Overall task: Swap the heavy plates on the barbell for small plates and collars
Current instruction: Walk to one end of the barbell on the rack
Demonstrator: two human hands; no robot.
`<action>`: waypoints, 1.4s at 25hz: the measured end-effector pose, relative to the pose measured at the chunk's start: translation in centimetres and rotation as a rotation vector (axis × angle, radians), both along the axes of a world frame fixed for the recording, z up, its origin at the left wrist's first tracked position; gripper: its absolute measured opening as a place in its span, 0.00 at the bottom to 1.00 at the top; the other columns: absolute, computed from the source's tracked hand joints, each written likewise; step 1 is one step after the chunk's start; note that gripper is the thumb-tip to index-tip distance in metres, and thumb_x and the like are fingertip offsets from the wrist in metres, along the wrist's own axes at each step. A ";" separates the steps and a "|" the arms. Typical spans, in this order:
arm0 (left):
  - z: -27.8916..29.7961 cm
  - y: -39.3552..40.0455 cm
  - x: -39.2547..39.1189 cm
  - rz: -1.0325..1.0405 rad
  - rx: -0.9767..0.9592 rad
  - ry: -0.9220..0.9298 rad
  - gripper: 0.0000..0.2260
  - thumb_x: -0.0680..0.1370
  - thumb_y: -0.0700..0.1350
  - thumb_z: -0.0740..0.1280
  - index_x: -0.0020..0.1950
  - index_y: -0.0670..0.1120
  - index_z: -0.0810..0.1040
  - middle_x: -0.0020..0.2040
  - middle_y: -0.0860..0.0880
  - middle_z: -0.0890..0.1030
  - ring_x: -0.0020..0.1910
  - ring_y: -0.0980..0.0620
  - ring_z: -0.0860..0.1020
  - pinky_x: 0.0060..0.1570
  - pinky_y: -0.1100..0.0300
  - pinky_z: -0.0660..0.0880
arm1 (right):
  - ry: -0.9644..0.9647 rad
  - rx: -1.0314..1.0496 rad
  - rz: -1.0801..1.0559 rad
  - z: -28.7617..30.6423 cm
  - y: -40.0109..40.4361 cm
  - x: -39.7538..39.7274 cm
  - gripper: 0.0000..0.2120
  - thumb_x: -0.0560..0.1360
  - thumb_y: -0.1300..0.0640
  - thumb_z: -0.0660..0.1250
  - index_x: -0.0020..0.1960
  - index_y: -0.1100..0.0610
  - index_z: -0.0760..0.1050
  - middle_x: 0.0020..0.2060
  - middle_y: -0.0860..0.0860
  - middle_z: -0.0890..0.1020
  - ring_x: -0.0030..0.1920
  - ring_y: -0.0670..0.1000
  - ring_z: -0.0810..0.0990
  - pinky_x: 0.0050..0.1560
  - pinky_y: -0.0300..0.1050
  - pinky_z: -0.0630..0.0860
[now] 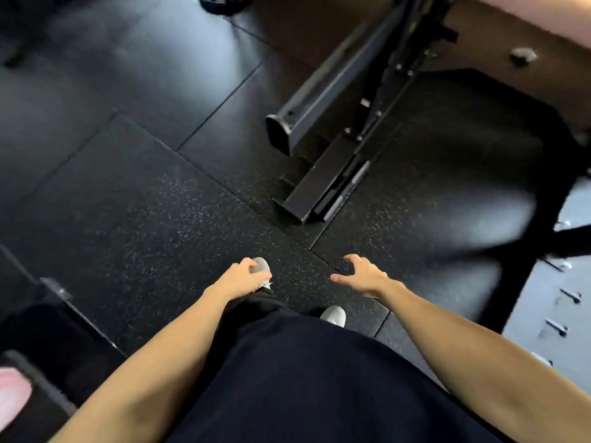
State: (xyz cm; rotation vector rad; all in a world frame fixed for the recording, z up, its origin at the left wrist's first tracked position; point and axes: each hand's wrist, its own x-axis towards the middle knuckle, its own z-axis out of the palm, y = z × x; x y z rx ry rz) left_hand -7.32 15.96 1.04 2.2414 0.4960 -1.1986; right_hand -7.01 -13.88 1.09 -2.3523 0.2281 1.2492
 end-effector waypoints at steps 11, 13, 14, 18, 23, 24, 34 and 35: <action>-0.7 20.9 5.7 0.295 -0.037 0.014 0.32 0.73 0.62 0.66 0.72 0.47 0.67 0.66 0.44 0.73 0.59 0.48 0.75 0.56 0.56 0.70 | 0.001 0.010 0.228 -0.9 22.0 15.0 0.41 0.67 0.30 0.64 0.75 0.45 0.57 0.73 0.50 0.66 0.70 0.56 0.69 0.69 0.59 0.65; -0.3 24.9 8.5 0.291 -0.028 -0.006 0.33 0.72 0.64 0.65 0.72 0.48 0.66 0.67 0.44 0.72 0.59 0.47 0.75 0.57 0.54 0.71 | -0.025 0.024 0.225 -0.6 26.0 18.0 0.41 0.68 0.30 0.64 0.75 0.46 0.58 0.73 0.51 0.66 0.70 0.57 0.68 0.69 0.59 0.65; -0.1 26.8 10.1 0.298 -0.026 -0.016 0.33 0.72 0.64 0.65 0.72 0.48 0.66 0.67 0.44 0.72 0.59 0.47 0.74 0.57 0.53 0.71 | -0.035 0.030 0.228 -0.3 27.9 19.6 0.41 0.68 0.31 0.64 0.75 0.46 0.58 0.73 0.51 0.66 0.70 0.57 0.68 0.69 0.59 0.64; 0.1 32.7 17.0 0.336 -0.030 -0.039 0.33 0.72 0.64 0.65 0.73 0.48 0.66 0.67 0.44 0.72 0.60 0.46 0.74 0.60 0.50 0.71 | -0.037 0.031 0.231 -0.1 34.0 26.2 0.42 0.65 0.29 0.64 0.75 0.45 0.57 0.73 0.51 0.65 0.71 0.58 0.68 0.69 0.59 0.64; -0.7 38.2 27.4 0.336 -0.050 -0.043 0.32 0.74 0.63 0.64 0.73 0.48 0.65 0.67 0.44 0.73 0.60 0.47 0.74 0.58 0.52 0.70 | -0.053 0.027 0.241 -1.2 39.5 36.5 0.42 0.67 0.30 0.65 0.75 0.47 0.58 0.73 0.52 0.66 0.71 0.58 0.68 0.69 0.58 0.65; -0.9 39.4 30.1 0.331 -0.045 -0.050 0.32 0.74 0.63 0.64 0.73 0.47 0.65 0.67 0.44 0.72 0.61 0.46 0.74 0.58 0.52 0.70 | -0.050 0.029 0.241 -1.5 40.6 39.1 0.41 0.68 0.31 0.65 0.75 0.47 0.58 0.73 0.52 0.66 0.71 0.58 0.68 0.69 0.58 0.64; 1.1 49.7 56.1 0.375 -0.018 -0.123 0.32 0.73 0.62 0.66 0.72 0.47 0.67 0.70 0.44 0.70 0.65 0.45 0.72 0.60 0.54 0.68 | -0.097 0.071 0.270 0.3 50.5 66.3 0.40 0.70 0.33 0.65 0.75 0.48 0.58 0.73 0.54 0.65 0.70 0.59 0.68 0.69 0.61 0.65; 1.1 50.5 58.5 0.370 -0.026 -0.126 0.32 0.74 0.62 0.66 0.72 0.47 0.67 0.71 0.44 0.70 0.65 0.45 0.72 0.58 0.55 0.68 | -0.090 0.073 0.269 0.2 51.3 68.4 0.40 0.70 0.33 0.65 0.75 0.48 0.58 0.73 0.54 0.65 0.70 0.59 0.68 0.69 0.61 0.65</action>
